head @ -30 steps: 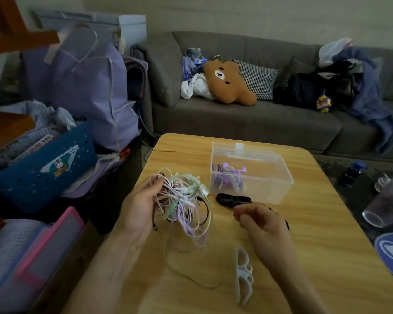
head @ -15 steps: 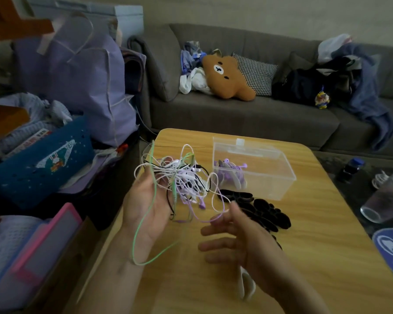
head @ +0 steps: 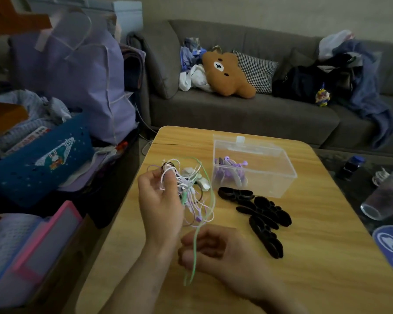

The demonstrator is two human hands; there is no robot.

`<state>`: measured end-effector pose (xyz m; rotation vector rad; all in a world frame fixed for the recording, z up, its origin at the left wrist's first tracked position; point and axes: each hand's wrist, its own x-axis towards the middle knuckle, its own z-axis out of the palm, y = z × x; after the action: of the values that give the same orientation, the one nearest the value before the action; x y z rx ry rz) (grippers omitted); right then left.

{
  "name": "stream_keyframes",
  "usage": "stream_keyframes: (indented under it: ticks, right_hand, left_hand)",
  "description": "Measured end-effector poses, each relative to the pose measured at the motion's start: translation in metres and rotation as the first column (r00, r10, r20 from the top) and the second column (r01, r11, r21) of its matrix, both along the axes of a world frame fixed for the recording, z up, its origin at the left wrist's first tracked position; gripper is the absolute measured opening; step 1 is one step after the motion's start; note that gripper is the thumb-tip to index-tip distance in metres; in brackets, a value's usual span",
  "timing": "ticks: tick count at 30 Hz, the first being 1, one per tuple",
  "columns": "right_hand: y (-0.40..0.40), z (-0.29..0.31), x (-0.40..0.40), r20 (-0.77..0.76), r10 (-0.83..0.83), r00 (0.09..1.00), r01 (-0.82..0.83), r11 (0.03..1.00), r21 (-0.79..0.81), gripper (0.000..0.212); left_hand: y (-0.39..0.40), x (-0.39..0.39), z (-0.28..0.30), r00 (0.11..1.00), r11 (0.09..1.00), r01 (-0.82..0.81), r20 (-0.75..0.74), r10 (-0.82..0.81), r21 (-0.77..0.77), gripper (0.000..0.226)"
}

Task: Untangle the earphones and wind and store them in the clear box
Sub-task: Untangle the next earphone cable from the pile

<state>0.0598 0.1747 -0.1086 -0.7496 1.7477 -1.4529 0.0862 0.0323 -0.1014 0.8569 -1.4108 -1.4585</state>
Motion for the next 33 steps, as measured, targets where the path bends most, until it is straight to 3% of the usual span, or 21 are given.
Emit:
stream_keyframes:
  ticks: [3, 6, 8, 11, 12, 13, 15, 17, 19, 21, 23, 26, 28, 31, 33]
  right_hand:
    - [0.017, 0.020, -0.023, 0.130, -0.153, 0.980, 0.172, 0.973, -0.154, 0.012]
    - [0.039, 0.037, -0.051, 0.438, -0.312, 0.843, 0.469, 0.825, -0.315, 0.024]
    - [0.053, 0.043, -0.065, 0.442, -0.387, 0.809, 0.555, 0.752, -0.357, 0.034]
    - [0.063, 0.042, -0.074, 0.338, -0.538, 0.772, 0.634, 0.684, -0.361, 0.035]
    - [0.064, 0.042, -0.074, 0.291, -0.581, 0.761, 0.649, 0.678, -0.346, 0.035]
    - [0.064, 0.040, -0.074, 0.240, -0.609, 0.756, 0.654, 0.683, -0.324, 0.035]
    - [0.063, 0.039, -0.072, 0.148, -0.623, 0.768, 0.637, 0.718, -0.282, 0.030]
    - [0.060, 0.040, -0.067, 0.121, -0.590, 0.798, 0.598, 0.752, -0.278, 0.027]
    - [0.058, 0.042, -0.063, 0.188, -0.494, 0.849, 0.529, 0.783, -0.327, 0.023]
    - [0.057, 0.046, -0.060, 0.255, -0.394, 0.883, 0.467, 0.788, -0.401, 0.017]
    - [0.061, 0.046, -0.066, 0.281, -0.427, 0.859, 0.511, 0.719, -0.470, 0.010]
    - [0.080, 0.043, -0.087, 0.378, -0.568, 0.731, 0.675, 0.523, -0.520, 0.009]
    - [0.092, 0.038, -0.100, 0.410, -0.631, 0.659, 0.742, 0.453, -0.495, 0.012]
    - [0.089, 0.023, -0.109, 0.457, -0.669, 0.586, 0.807, 0.430, -0.405, 0.010]
    - [0.082, 0.015, -0.111, 0.493, -0.672, 0.553, 0.833, 0.448, -0.324, 0.022]
  left_hand:
    - [-0.012, 0.006, -0.004, 0.984, 0.993, 0.072, 0.170, -0.056, -0.089, 0.022]
    - [-0.021, 0.017, -0.005, 0.829, 0.910, 0.291, 0.552, -0.086, -0.295, 0.031]
    - [-0.021, 0.025, -0.001, 0.766, 0.854, 0.324, 0.642, 0.017, -0.408, 0.037]
    - [-0.011, 0.027, 0.000, 0.760, 0.776, 0.263, 0.619, 0.200, -0.573, 0.043]
    - [-0.007, 0.025, 0.000, 0.795, 0.743, 0.241, 0.566, 0.218, -0.625, 0.041]
    - [-0.001, 0.022, 0.000, 0.854, 0.713, 0.231, 0.489, 0.177, -0.662, 0.038]
    - [0.013, 0.014, -0.002, 0.930, 0.663, 0.308, 0.364, -0.057, -0.683, 0.036]
    - [0.028, 0.007, -0.007, 0.862, 0.553, 0.507, 0.407, -0.304, -0.661, 0.047]
    - [0.042, 0.003, -0.014, 0.727, 0.474, 0.687, 0.521, -0.448, -0.551, 0.053]
    - [0.050, -0.004, -0.024, 0.703, 0.423, 0.711, 0.572, -0.423, -0.562, 0.039]
    - [0.048, -0.010, -0.031, 0.733, 0.359, 0.677, 0.630, -0.255, -0.642, 0.016]
    - [0.029, -0.012, -0.037, 0.699, 0.407, 0.681, 0.706, -0.113, -0.609, 0.026]
    - [0.022, -0.008, -0.034, 0.695, 0.436, 0.673, 0.712, -0.098, -0.597, 0.028]
    - [0.027, -0.005, -0.027, 0.699, 0.415, 0.676, 0.709, -0.097, -0.609, 0.023]
    - [0.028, -0.004, -0.027, 0.692, 0.434, 0.687, 0.707, -0.145, -0.583, 0.021]
